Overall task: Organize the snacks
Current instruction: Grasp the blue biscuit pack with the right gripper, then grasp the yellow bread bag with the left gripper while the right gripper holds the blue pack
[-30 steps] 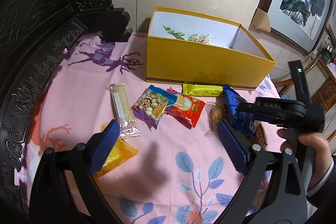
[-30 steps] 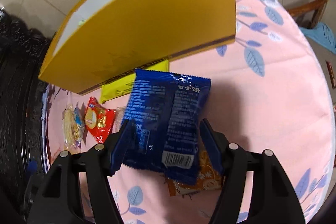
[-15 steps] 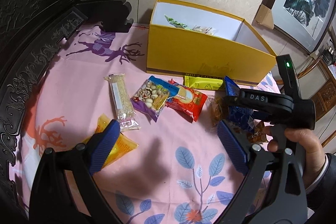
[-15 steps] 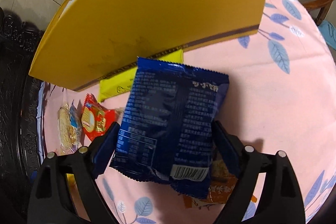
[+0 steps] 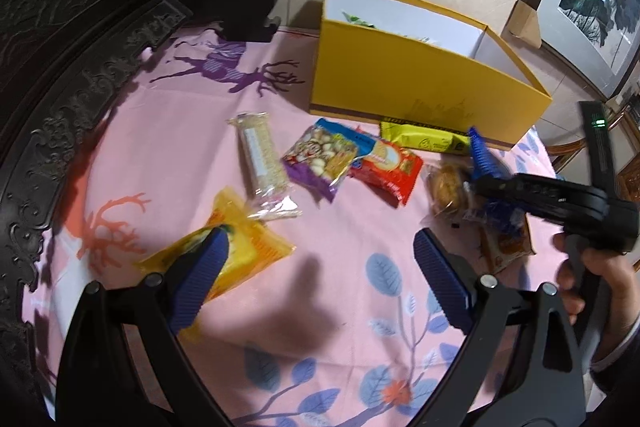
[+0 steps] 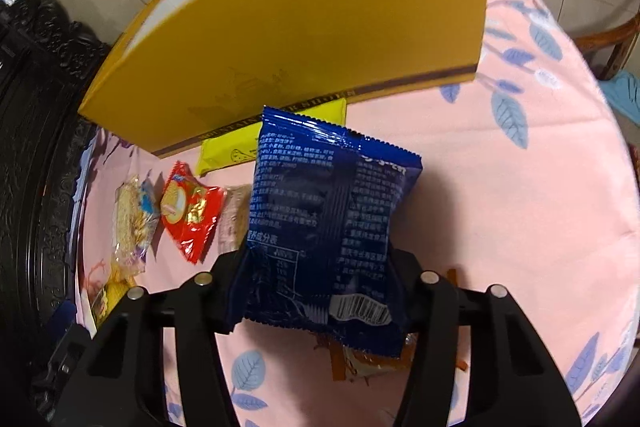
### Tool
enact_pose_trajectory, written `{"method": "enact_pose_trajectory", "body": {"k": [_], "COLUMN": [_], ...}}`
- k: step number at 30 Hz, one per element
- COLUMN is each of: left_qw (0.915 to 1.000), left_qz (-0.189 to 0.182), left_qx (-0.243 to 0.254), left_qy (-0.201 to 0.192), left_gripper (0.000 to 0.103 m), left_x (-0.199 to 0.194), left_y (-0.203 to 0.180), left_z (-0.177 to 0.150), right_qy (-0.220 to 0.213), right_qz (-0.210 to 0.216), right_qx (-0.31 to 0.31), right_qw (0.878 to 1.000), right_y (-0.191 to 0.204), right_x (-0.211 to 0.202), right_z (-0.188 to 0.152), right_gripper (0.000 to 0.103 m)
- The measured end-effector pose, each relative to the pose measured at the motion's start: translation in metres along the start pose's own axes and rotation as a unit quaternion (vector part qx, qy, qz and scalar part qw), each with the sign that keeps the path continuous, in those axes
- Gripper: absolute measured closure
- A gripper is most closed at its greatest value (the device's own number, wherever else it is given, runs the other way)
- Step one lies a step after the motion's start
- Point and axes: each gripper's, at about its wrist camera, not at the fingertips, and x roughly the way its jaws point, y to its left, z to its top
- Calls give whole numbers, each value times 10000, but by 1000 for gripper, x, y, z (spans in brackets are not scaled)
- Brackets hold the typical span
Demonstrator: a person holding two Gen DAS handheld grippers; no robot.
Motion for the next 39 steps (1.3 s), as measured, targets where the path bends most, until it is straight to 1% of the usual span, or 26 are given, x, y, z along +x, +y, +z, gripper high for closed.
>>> {"method": "enact_pose_trajectory", "body": {"k": [4, 6, 8, 10, 12, 13, 15, 17, 18, 19, 21, 22, 24, 27, 29, 32, 35, 39], "left_qw": [9995, 9985, 9967, 9946, 9927, 9924, 9904, 9903, 9914, 9926, 9951, 9954, 9963, 9945, 9926, 9936, 9944, 9943], "left_qz": [293, 545, 813, 1034, 1198, 1219, 1338, 1343, 1266, 1187, 926, 856, 694, 683, 699, 570, 588, 668], "left_qx": [40, 35, 18, 30, 117, 165, 320, 299, 231, 147, -77, -98, 29, 541, 751, 799, 747, 570], "left_qy": [-68, -64, -30, -33, -49, -34, 111, 193, 220, 217, 351, 412, 498, 588, 642, 556, 470, 609], "left_gripper": [8, 8, 8, 8, 8, 8, 8, 8, 5, 5, 5, 5, 5, 5, 5, 6, 6, 6], "left_x": [-6, -4, 1, 7, 13, 16, 29, 39, 44, 47, 54, 55, 56, 54, 53, 47, 46, 62], "left_y": [12, 22, 34, 45, 53, 55, 62, 70, 74, 76, 80, 78, 71, 52, 45, 41, 40, 48], "left_z": [-12, -17, -21, -20, -15, -13, -5, 0, 2, 5, 5, 2, -6, -22, -32, -33, -32, -33], "right_qy": [-405, -419, -330, -162, 75, 183, 276, 299, 310, 315, 305, 308, 309, 365, 427, 461, 464, 457], "right_qz": [120, 185, 161, 165, 261, 340, 428, 495, 514, 519, 475, 456, 414, 366, 359, 342, 316, 240], "right_qx": [-679, -983, -1230, -1317, -1234, -1150, -1130, -1240, -1309, -1392, -1593, -1677, -1862, -1940, -1879, -1834, -1885, -2002], "right_qw": [9968, 9941, 9917, 9910, 9920, 9926, 9923, 9906, 9896, 9884, 9856, 9843, 9811, 9796, 9806, 9814, 9805, 9784], "right_y": [9, 12, 15, 13, 7, 3, 2, 9, 12, 17, 22, 21, 22, 24, 21, 22, 22, 26], "right_x": [-35, -46, -50, -47, -42, -40, -39, -37, -37, -36, -36, -38, -40, -37, -35, -31, -31, -28], "right_z": [-19, -33, -49, -64, -77, -83, -92, -97, -98, -100, -103, -104, -107, -109, -109, -109, -110, -112], "right_gripper": [48, 48, 48, 48, 48, 48, 48, 48, 48, 48, 48, 48, 48, 48, 47, 47, 47, 47]}}
